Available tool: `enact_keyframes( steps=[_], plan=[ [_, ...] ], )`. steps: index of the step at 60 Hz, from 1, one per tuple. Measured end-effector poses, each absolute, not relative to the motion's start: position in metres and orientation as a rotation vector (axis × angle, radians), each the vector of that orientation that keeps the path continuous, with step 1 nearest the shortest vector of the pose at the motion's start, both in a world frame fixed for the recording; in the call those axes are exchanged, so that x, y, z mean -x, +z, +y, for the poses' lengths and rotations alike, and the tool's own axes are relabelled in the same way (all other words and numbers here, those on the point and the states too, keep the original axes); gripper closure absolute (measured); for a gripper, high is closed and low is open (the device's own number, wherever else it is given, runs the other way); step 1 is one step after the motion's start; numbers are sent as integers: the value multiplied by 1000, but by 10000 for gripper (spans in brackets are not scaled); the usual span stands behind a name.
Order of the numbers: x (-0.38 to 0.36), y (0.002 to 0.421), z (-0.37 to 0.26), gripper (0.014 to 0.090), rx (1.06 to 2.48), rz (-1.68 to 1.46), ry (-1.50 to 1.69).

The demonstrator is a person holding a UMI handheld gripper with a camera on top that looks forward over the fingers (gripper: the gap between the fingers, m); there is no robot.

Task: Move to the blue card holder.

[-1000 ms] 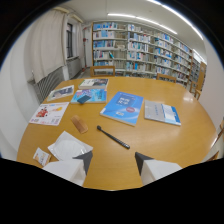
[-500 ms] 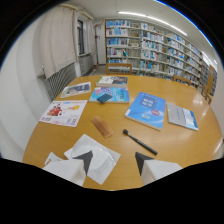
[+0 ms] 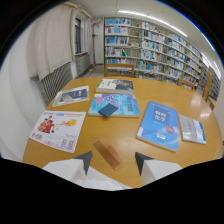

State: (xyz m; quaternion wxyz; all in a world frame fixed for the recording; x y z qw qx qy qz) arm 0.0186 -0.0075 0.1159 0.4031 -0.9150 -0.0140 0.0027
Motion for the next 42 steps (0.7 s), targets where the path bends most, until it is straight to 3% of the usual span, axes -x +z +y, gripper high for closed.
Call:
enact_keyframes(
  steps=[26,42],
  plan=[
    [-8,87,146,203,2292,-52,-44],
    [-4,58,208,204,2305,-55,-41]
  ],
)
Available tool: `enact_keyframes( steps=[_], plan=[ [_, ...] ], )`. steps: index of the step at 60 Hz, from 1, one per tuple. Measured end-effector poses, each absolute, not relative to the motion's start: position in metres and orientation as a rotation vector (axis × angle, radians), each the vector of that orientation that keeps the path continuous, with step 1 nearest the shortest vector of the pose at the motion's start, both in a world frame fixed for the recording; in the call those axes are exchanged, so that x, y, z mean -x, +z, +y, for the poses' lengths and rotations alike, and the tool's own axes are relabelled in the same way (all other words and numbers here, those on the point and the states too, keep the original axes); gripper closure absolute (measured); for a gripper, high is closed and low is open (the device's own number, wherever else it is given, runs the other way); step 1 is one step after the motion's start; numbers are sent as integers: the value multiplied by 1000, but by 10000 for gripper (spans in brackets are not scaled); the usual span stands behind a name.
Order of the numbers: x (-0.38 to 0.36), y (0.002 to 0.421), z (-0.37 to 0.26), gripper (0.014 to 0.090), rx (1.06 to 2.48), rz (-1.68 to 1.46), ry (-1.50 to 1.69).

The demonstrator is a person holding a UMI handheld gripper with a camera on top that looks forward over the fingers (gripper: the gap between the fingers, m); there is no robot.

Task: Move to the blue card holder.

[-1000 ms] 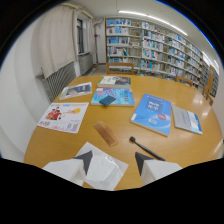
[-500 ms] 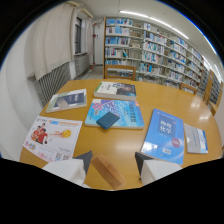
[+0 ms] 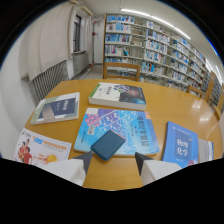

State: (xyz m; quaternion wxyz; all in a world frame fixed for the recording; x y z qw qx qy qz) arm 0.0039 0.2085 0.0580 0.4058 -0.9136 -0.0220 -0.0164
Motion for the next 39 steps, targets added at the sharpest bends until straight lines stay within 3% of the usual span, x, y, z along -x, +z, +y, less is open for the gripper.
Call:
enact_keyframes(
  steps=[39],
  plan=[
    [-3,39,243,204,2317,-51,-39]
  ],
)
